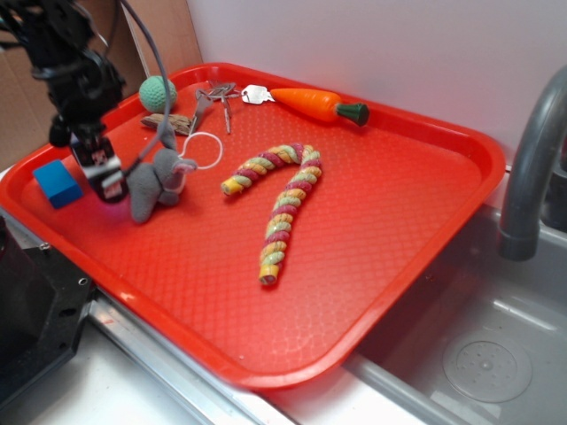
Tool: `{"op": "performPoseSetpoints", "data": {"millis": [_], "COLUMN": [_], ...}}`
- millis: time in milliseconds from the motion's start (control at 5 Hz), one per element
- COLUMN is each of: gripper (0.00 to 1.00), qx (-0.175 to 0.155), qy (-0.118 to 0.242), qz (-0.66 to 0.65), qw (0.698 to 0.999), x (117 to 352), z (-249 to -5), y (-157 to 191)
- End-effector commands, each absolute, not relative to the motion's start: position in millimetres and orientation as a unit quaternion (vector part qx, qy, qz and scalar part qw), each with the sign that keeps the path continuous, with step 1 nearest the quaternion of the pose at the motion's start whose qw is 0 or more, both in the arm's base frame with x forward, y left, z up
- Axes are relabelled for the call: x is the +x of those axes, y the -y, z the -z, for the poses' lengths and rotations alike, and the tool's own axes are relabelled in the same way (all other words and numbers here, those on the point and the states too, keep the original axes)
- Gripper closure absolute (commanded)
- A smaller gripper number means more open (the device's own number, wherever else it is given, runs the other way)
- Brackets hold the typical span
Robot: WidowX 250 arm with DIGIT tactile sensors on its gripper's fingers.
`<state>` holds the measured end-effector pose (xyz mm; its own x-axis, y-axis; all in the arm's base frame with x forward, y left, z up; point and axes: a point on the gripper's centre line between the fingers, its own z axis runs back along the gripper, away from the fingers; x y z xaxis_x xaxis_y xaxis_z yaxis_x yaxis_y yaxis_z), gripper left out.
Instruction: Grab the blue block.
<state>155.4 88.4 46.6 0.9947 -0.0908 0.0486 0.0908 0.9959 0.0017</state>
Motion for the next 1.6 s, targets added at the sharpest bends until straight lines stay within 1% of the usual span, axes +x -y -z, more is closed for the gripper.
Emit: {"op": "performPoseSetpoints", "data": {"millis": [0, 200, 400, 600, 800, 1000, 1200, 1400], "gripper": [0.00, 0.00, 0.00, 0.00, 0.00, 0.00, 0.00, 0.00], "qx": [0.130, 0.102, 0.104, 0.078, 0.062, 0.053, 0.049, 0.053], "qy": [-0.023, -0.057, -0.053, -0.031, -0.043, -0.048, -0.051, -0.050], "qz": [-0.190, -0.307, -0.425, -0.537, -0.637, -0.629, -0.606, -0.581], "qw": [0.973, 0.944, 0.898, 0.839, 0.767, 0.774, 0.792, 0.811], "x": [149.6, 136.0, 127.2, 112.8, 120.1, 123.7, 119.0, 124.3], "z": [-111.9, -85.0, -71.9, -57.3, -41.2, -24.6, -8.3, -2.6], "y": [-121.0, -133.6, -128.3, -116.0, -117.6, -123.4, -124.8, -120.8]}}
